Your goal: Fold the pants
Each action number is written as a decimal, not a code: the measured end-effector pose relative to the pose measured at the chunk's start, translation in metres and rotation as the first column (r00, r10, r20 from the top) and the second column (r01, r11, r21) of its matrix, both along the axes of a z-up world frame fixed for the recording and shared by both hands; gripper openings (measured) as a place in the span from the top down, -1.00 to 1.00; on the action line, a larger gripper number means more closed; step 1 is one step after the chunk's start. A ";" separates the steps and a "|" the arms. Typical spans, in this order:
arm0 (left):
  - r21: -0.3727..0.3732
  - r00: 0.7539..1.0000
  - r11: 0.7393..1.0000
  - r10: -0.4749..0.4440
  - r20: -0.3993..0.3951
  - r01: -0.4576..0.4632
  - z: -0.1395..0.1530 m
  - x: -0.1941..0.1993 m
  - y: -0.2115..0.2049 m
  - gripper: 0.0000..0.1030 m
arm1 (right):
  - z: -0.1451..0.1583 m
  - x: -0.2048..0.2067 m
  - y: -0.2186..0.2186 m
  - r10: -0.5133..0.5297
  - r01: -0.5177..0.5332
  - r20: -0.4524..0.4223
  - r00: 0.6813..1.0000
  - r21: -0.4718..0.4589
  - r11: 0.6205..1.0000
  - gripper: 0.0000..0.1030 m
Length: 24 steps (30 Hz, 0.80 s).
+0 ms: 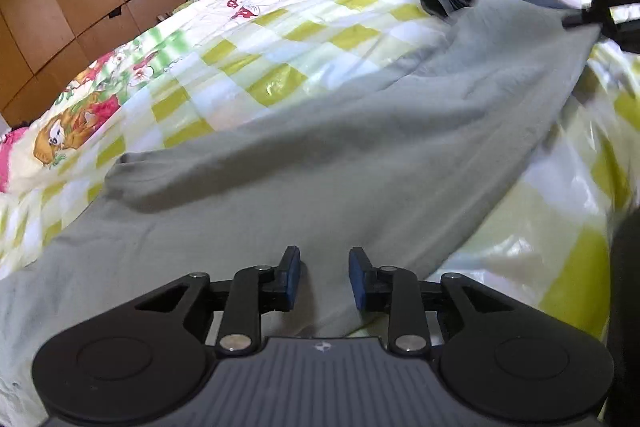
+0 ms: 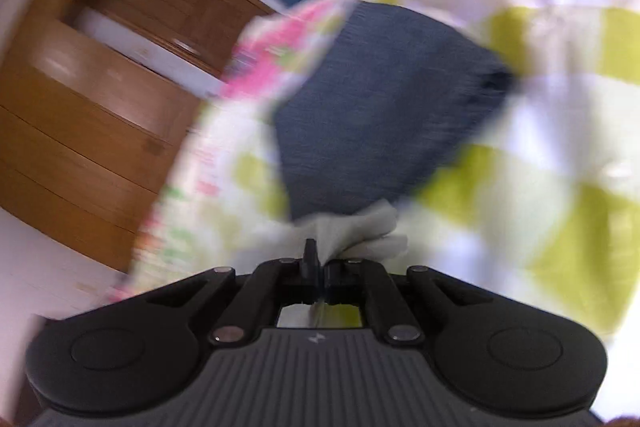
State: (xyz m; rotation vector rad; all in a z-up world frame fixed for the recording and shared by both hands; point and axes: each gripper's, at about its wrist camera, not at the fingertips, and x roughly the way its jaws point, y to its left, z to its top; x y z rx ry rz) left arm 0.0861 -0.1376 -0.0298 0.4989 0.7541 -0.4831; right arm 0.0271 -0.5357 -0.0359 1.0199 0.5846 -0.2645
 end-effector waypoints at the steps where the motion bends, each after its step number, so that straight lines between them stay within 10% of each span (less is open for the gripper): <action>1: 0.004 1.000 1.000 -0.002 0.006 0.001 0.003 -0.002 0.003 0.18 | -0.005 -0.002 -0.001 0.016 -0.016 -0.032 0.999 0.005 1.000 0.82; 8: -0.018 0.992 0.997 0.071 0.102 -0.070 0.037 -0.010 0.063 0.17 | 0.045 -0.046 0.025 -0.004 -0.007 -0.038 0.999 -0.288 0.958 0.69; 12: 0.006 0.982 0.996 0.082 0.172 -0.085 0.041 0.008 0.083 0.17 | 0.080 -0.007 0.085 0.302 -0.290 -0.044 0.952 -0.432 0.854 0.70; 17: 0.008 0.977 0.998 -0.064 0.201 0.064 0.055 0.044 0.074 0.15 | 0.082 0.091 0.161 0.673 -0.674 -0.237 0.700 -0.530 0.515 0.58; 24: 0.178 0.956 0.954 -0.264 0.131 0.240 0.040 0.111 0.055 0.15 | 0.053 0.178 0.180 0.785 -0.865 -0.486 0.383 -0.486 0.121 0.58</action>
